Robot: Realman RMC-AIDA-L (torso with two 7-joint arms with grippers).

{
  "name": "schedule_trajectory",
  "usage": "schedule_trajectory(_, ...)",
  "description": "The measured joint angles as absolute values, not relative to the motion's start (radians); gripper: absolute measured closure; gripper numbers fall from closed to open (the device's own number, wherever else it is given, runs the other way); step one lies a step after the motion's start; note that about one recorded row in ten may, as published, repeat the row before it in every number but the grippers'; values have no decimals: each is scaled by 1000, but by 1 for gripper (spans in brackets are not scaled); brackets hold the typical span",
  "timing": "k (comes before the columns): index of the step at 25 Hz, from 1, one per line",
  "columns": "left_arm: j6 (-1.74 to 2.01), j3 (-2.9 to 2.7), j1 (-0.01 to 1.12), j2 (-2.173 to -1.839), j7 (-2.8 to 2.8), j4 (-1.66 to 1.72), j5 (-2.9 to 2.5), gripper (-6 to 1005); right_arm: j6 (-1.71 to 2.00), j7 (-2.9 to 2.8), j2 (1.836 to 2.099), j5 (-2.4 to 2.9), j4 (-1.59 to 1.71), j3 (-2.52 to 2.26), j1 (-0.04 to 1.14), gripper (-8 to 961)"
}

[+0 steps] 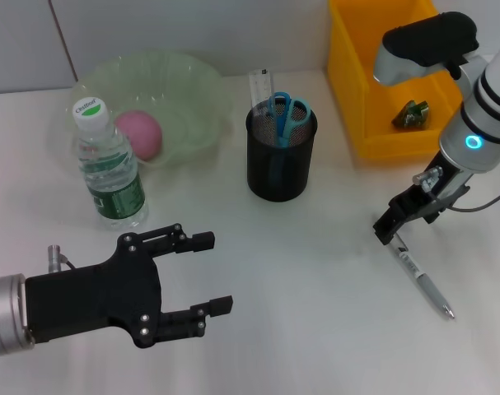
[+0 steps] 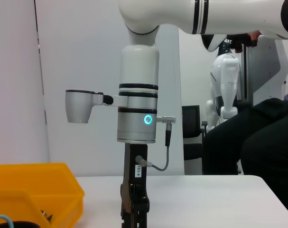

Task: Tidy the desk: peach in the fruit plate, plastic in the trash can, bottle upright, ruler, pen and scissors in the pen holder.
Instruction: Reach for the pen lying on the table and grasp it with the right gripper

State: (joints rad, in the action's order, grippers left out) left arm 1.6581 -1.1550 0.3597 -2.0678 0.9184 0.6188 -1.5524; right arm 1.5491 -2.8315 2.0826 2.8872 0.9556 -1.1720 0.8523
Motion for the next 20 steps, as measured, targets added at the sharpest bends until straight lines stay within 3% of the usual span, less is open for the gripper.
schedule_trajectory(20,1654,-1157,382,-2068,917,597,-1554,261,1529,-2836,2083,2890,912,-1181,867,145)
